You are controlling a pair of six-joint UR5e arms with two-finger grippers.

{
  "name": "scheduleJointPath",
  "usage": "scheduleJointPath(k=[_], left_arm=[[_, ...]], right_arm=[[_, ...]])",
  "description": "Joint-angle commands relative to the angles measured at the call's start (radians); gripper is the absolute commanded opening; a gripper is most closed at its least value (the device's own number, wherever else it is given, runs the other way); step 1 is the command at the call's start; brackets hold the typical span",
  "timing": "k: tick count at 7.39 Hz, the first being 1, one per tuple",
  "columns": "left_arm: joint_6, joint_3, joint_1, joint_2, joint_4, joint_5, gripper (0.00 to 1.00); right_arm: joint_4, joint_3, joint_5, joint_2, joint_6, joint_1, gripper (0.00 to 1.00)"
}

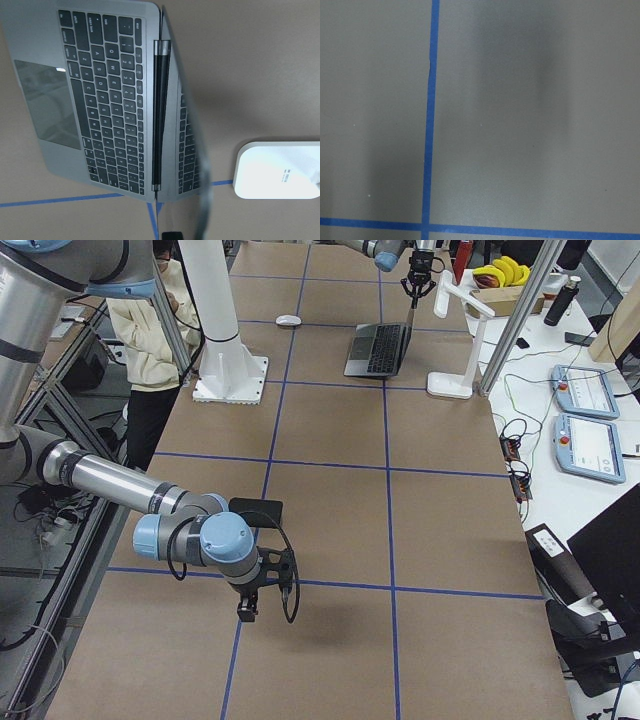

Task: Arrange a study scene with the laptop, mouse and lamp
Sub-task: 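Slide the open laptop with the left gripper toward the white lamp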

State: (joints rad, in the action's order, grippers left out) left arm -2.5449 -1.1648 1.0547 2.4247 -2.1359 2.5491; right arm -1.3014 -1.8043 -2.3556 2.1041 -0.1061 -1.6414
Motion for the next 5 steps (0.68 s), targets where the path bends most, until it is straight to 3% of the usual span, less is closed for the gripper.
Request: scheduleJointPath(k=[1, 5], left_arm=[[-0.110, 0.051, -0.041, 0.007, -0.148, -0.081, 0.00], [-0.175, 0.082, -0.079, 0.019, -0.283, -0.142, 0.00]], right_arm=[[0.001, 0.002, -0.002, 0.001, 0.000, 0.000, 1.00], [-0.001, 0.002, -0.007, 0.001, 0.000, 0.002, 1.00]])
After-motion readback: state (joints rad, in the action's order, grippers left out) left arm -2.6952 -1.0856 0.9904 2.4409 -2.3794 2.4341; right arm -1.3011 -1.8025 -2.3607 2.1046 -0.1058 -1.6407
